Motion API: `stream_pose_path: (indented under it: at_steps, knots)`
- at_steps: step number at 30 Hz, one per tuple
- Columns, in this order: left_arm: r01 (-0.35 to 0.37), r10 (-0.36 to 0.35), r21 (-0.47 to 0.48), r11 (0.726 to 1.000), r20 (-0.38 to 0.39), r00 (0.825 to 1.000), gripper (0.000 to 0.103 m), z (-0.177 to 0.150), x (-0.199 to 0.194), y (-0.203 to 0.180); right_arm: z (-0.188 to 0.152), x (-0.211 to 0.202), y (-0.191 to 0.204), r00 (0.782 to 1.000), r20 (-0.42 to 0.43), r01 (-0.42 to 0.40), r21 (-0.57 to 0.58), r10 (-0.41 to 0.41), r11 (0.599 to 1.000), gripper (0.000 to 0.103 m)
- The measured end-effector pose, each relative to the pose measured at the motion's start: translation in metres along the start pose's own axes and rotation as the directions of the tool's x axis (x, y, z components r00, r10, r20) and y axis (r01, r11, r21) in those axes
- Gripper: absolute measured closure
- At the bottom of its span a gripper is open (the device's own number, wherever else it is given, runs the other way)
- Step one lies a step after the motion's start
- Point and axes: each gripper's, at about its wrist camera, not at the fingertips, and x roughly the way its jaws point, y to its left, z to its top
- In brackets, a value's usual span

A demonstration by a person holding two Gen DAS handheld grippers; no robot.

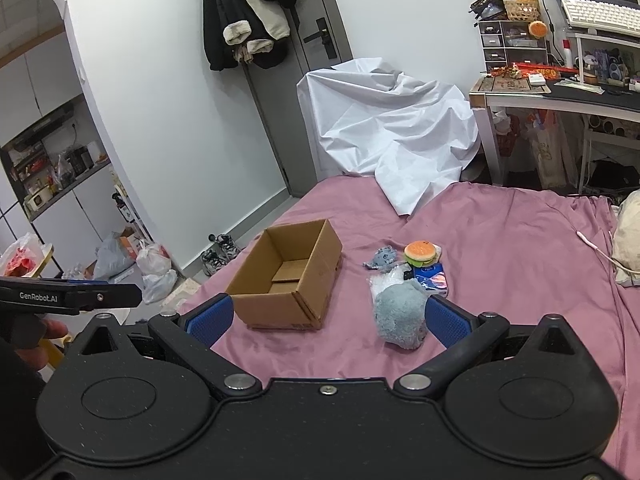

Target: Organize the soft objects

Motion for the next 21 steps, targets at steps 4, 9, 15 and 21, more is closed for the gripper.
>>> stream_pose_path:
  at_steps: [4, 9, 15, 21]
  knots:
    - [0.010, -0.010, -0.009, 1.000, -0.004, 1.000, 0.001, -0.002, 0.004, 0.001, 0.000, 0.001, 0.002, 1.000, -0.002, 0.007, -0.014, -0.007, 1.000, 0.000]
    - [0.029, -0.029, -0.002, 1.000, -0.009, 1.000, 0.001, -0.003, 0.011, 0.001, -0.003, 0.006, 0.000, 1.000, -0.015, 0.012, -0.019, -0.013, 1.000, 0.000]
    - [0.044, -0.044, 0.008, 0.999, -0.013, 0.999, 0.001, -0.005, 0.023, -0.005, -0.008, 0.014, -0.008, 0.999, -0.033, 0.024, -0.005, -0.024, 1.000, 0.000]
    - [0.068, -0.067, 0.019, 0.998, -0.020, 0.998, 0.001, -0.006, 0.040, -0.013, -0.013, 0.026, -0.022, 0.998, -0.031, 0.060, 0.021, -0.059, 0.998, 0.000]
